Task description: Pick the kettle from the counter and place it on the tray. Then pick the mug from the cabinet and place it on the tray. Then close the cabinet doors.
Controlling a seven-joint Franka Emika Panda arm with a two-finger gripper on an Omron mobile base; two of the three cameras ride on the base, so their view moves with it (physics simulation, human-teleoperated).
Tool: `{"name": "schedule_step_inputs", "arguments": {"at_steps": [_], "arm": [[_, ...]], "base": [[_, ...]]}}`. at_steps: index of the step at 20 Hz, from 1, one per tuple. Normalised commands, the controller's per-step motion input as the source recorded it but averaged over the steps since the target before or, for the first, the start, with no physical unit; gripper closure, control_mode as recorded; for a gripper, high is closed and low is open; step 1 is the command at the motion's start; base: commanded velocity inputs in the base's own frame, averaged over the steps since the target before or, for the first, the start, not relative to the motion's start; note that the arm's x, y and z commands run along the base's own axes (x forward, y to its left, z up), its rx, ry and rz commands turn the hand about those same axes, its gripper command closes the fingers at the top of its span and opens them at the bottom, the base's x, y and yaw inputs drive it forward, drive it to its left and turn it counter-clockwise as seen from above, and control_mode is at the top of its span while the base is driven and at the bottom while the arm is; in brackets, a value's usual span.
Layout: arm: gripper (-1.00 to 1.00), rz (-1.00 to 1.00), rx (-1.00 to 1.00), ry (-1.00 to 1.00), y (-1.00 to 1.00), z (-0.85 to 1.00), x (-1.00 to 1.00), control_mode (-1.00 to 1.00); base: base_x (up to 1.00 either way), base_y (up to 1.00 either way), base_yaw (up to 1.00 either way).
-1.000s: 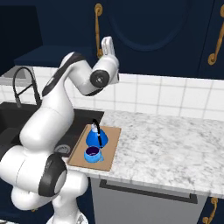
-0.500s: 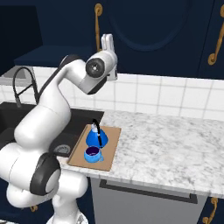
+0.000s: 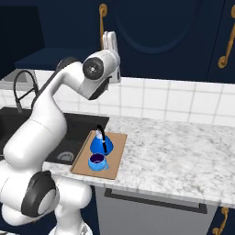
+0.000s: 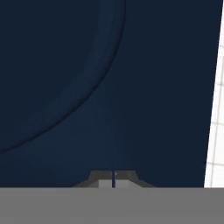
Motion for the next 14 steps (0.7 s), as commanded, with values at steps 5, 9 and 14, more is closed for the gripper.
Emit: {"name": "schedule_step_inputs", "arguments": {"at_steps": [5,9,14], "arm": [[1.00,0.00,-0.04,0.06,-0.01,0.21,-0.95,-1.00],[1.00,0.00,-0.21,0.19,0.08,0.02,-0.97,-1.00],[1.00,0.00,-0.21,0.21,0.22,-0.05,-0.20,-1.00]], "base": [[0.00,0.00,0.00],[0.00,0.00,0.00],[0.00,0.00,0.00]]}}
